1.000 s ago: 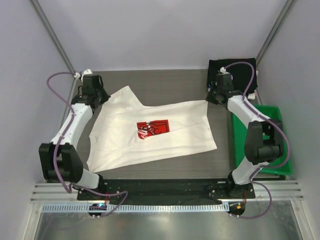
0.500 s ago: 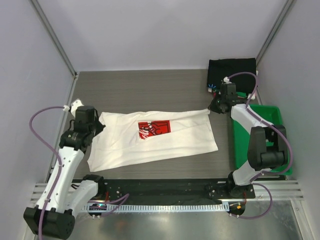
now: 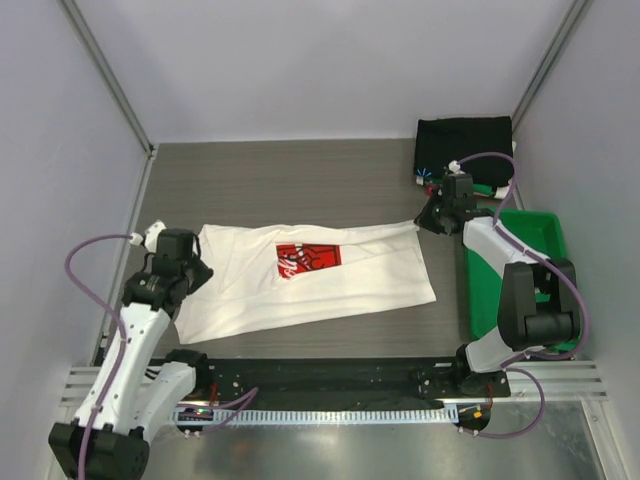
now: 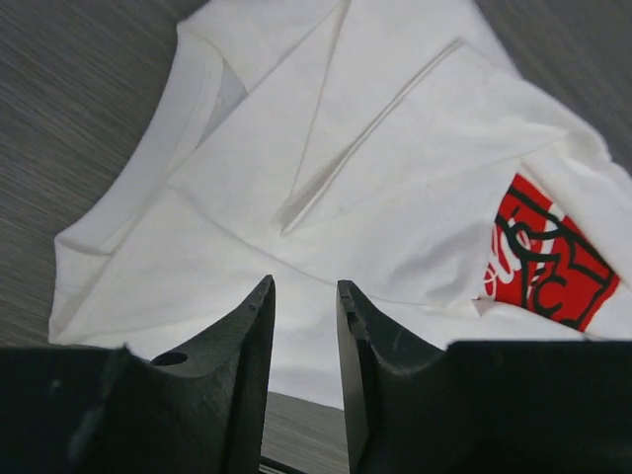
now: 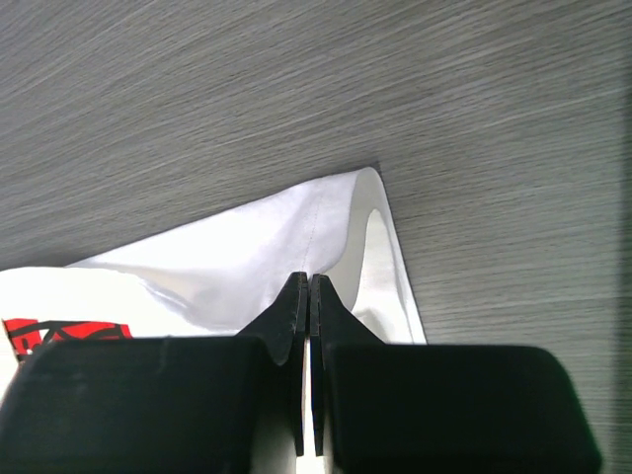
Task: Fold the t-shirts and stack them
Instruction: Fold the tshirt
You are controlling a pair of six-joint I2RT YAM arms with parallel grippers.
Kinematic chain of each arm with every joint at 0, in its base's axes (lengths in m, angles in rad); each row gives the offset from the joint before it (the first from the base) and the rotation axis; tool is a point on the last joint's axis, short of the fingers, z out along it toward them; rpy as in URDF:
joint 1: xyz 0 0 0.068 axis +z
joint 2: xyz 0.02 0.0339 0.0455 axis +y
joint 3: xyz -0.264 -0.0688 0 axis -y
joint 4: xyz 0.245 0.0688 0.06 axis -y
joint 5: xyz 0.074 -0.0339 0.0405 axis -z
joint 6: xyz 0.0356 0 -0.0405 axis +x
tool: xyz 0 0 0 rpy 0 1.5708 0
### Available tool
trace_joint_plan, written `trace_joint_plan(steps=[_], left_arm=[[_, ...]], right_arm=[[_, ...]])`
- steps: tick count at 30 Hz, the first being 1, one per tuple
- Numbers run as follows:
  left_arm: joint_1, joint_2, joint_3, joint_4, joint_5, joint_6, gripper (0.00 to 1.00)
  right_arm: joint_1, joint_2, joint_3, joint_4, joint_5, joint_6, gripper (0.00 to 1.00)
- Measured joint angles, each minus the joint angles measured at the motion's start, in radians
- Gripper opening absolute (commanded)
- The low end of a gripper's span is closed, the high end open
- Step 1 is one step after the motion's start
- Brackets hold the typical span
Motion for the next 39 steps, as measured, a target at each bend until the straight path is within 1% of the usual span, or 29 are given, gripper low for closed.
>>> trace_joint_plan(steps=[1,4,7,13,23,26,27,33,35,38,39], left_arm=[[0.000,0.040,-0.015,0.018,0.012,-0.004,0.37],[0.000,0.182,-0.058,0.087,0.058,-0.009,0.43],[0.000,0.278,-0.098,0.142,0.088,-0.014,0.47],[0.000,0.343,-0.135,0.223,0.104,-0.022,0.47],[0.000,0.433,-0.166,0.330,0.105,-0.009,0.42],[0.000,0.452,-0.166,0.347,0.104,-0.005,0.39],[0.000,0.455,-0.166,0.351,0.102,-0.003,0.36],[0.000,0.458,-0.166,0.374,0.076,0.011,0.31],[0.000,0.466,-0.166,0.382,0.071,0.017,0.30],[0.000,0.481,-0.166,0.394,0.070,0.020,0.26],[0.000,0.487,-0.166,0.398,0.071,0.021,0.19]], right_arm=[[0.000,-0.002,-0.003,0.004,-0.003,0.004,0.01],[0.000,-0.005,-0.005,0.008,-0.014,0.013,0.01],[0.000,-0.008,-0.007,0.013,-0.023,0.017,0.01],[0.000,-0.015,-0.008,0.014,-0.032,0.018,0.01],[0.000,-0.014,-0.008,0.014,-0.034,0.015,0.01],[0.000,-0.014,-0.008,0.014,-0.033,0.013,0.01],[0.000,-0.014,-0.008,0.014,-0.033,0.012,0.01],[0.000,-0.014,-0.008,0.014,-0.033,0.008,0.01],[0.000,-0.014,-0.008,0.014,-0.033,0.006,0.01],[0.000,-0.014,-0.008,0.014,-0.033,0.002,0.01],[0.000,-0.014,-0.008,0.014,-0.033,0.001,0.01]])
